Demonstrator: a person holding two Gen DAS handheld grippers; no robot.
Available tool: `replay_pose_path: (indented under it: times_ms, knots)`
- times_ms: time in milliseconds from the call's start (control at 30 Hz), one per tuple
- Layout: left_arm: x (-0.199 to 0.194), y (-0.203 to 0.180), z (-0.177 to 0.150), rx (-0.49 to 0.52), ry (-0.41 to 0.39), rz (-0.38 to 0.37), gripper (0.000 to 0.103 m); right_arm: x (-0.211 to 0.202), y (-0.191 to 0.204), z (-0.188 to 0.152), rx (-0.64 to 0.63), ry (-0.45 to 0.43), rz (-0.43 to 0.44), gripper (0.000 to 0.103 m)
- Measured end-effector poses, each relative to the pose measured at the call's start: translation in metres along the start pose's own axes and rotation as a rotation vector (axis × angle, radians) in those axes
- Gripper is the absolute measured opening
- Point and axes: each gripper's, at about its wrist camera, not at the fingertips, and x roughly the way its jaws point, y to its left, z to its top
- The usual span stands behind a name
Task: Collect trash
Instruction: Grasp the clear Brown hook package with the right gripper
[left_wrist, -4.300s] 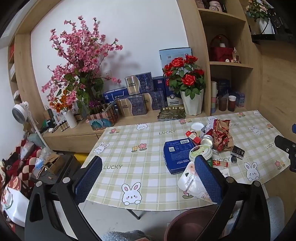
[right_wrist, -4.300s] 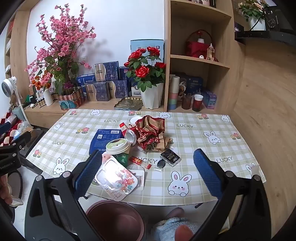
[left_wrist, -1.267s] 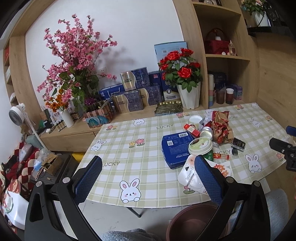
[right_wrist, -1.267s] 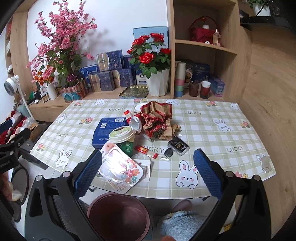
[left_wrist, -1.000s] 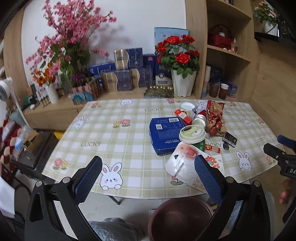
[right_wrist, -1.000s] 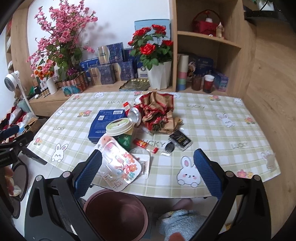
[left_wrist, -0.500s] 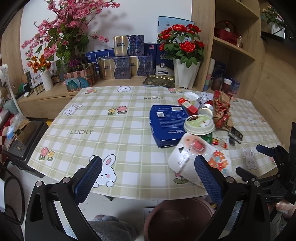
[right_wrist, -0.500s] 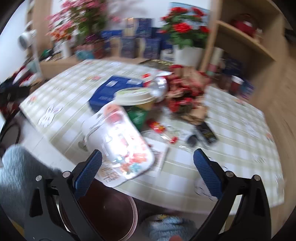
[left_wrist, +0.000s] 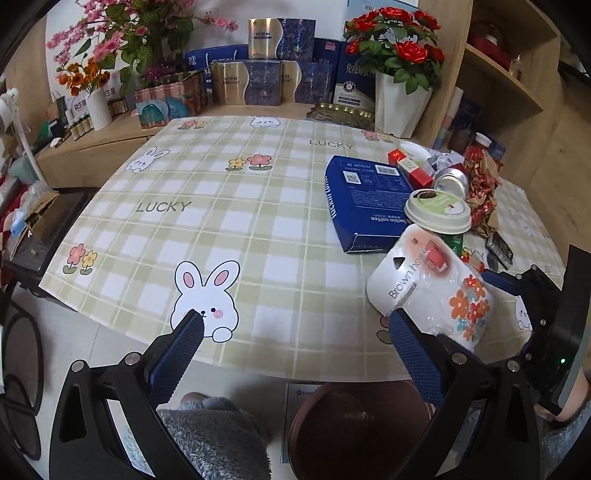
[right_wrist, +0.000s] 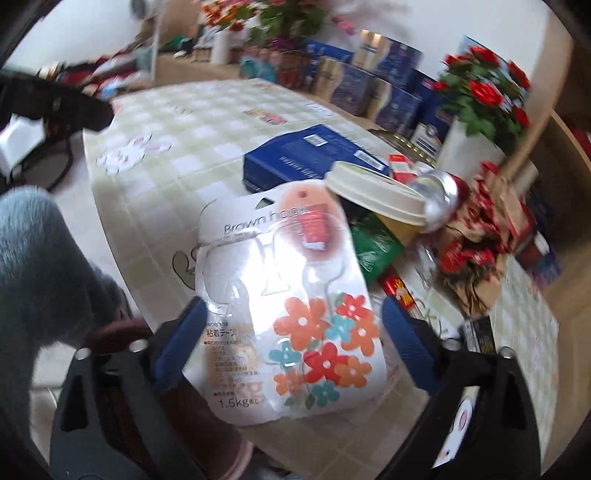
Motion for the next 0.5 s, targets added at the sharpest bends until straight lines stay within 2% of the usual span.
replay_pose_path:
  times_ms: [33, 300, 333, 367, 400, 500]
  knots:
    - [0.001, 0.0, -0.001, 0.0, 0.003, 0.002, 0.098, 0.002, 0.001, 0.0, -0.011, 0.008, 0.004, 0.077]
    - [0.002, 0.001, -0.002, 0.005, -0.022, -0.011, 0.098, 0.01, -0.002, -0.001, 0.01, -0.001, 0.045, 0.077]
    - [0.001, 0.0, -0.002, 0.01, -0.024, -0.015, 0.098, 0.009, -0.001, -0.002, 0.01, -0.006, 0.046, 0.075]
    - [0.001, -0.002, -0.002, 0.015, -0.026, -0.017, 0.098, 0.009, 0.001, -0.002, 0.004, -0.009, 0.058, 0.067]
    - [0.0, -0.003, -0.002, 0.021, -0.031, -0.01, 0.098, 0.008, 0.002, -0.002, 0.0, -0.01, 0.063, 0.064]
    - [-0.003, -0.004, -0.001, 0.024, -0.049, 0.011, 0.098, -0.001, 0.003, -0.001, 0.032, -0.022, 0.092, 0.06]
